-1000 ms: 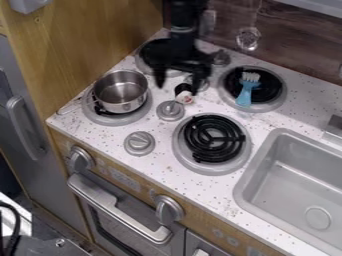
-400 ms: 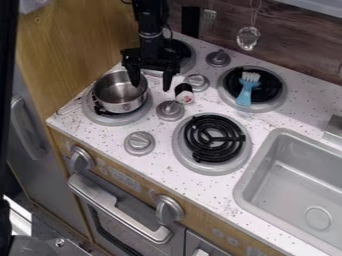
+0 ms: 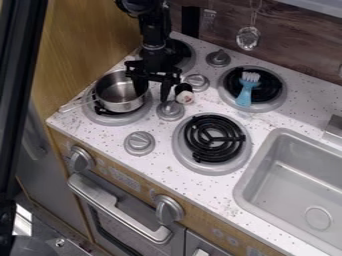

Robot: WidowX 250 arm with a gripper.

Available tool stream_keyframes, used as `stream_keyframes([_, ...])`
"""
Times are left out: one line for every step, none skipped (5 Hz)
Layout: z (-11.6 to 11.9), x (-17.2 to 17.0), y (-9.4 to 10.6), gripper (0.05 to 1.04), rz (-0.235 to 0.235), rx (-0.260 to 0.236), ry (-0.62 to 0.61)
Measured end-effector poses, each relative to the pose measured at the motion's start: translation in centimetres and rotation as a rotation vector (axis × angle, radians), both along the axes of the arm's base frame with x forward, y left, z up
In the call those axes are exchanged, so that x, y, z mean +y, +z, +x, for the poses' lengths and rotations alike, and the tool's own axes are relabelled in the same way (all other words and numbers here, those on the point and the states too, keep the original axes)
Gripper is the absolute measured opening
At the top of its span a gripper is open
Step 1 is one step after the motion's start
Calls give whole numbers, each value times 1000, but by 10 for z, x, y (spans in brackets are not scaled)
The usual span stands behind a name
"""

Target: Moves the silver pot to the bottom right burner

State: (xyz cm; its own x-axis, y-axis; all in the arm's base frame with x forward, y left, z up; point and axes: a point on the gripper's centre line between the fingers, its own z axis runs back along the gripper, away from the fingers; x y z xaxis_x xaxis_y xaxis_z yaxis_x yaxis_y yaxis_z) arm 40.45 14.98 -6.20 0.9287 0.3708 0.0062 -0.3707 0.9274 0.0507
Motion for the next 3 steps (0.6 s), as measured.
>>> stream_keyframes([3,1,0,370,12,-17,-13])
stream_keyframes([3,-2,-1,152,30,-18,-42])
stream_keyframes([11,-10,19,75,52,-71,-43])
